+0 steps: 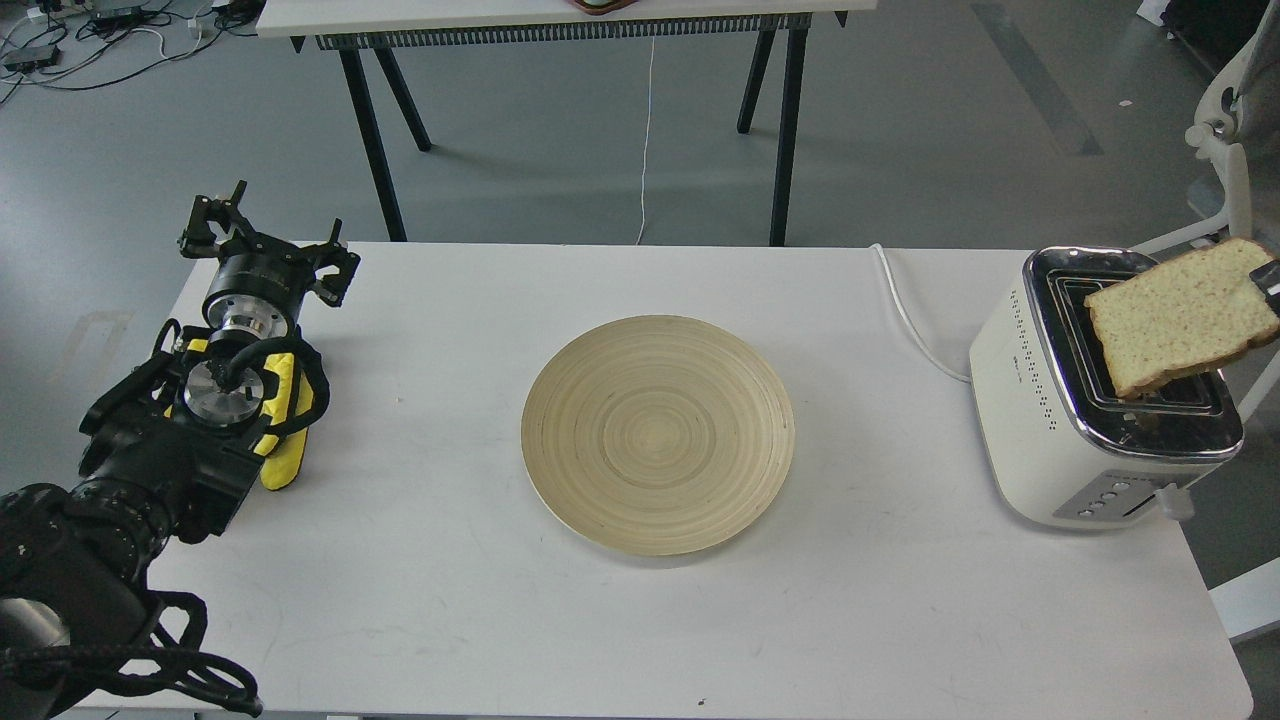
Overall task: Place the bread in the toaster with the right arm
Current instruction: 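Lower the bread into the toaster slot with the right gripper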
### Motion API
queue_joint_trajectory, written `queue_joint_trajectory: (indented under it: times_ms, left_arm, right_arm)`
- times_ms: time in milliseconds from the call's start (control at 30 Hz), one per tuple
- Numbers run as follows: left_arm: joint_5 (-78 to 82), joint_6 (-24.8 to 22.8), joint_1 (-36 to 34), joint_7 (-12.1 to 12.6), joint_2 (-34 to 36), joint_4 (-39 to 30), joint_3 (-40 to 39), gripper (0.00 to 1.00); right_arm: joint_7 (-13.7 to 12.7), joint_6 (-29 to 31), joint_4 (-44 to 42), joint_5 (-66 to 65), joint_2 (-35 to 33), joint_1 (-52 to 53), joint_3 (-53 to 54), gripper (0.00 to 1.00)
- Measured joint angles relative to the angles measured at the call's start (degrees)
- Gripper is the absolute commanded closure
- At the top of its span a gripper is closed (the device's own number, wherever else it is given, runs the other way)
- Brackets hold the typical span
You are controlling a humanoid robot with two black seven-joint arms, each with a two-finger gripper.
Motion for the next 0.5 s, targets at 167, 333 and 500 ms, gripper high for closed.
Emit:
queue_joint_trajectory:
  times_ms: [167,333,500]
  left_arm:
    - [0.0,0.0,0.0,0.0,0.0,0.0,0.0,0.00]
    - [0.0,0.0,0.0,0.0,0.0,0.0,0.0,0.00]
    - [0.0,0.0,0.0,0.0,0.0,0.0,0.0,0.00]
  right_arm:
    - [0.0,0.0,-1.1,0.0,2.9,0.2,0.0,0.57]
    - [0.0,0.0,-1.0,0.0,4.5,0.8,0.7,0.06]
    - [0.0,0.0,-0.5,0.2,5.3,1.6,1.5,0.05]
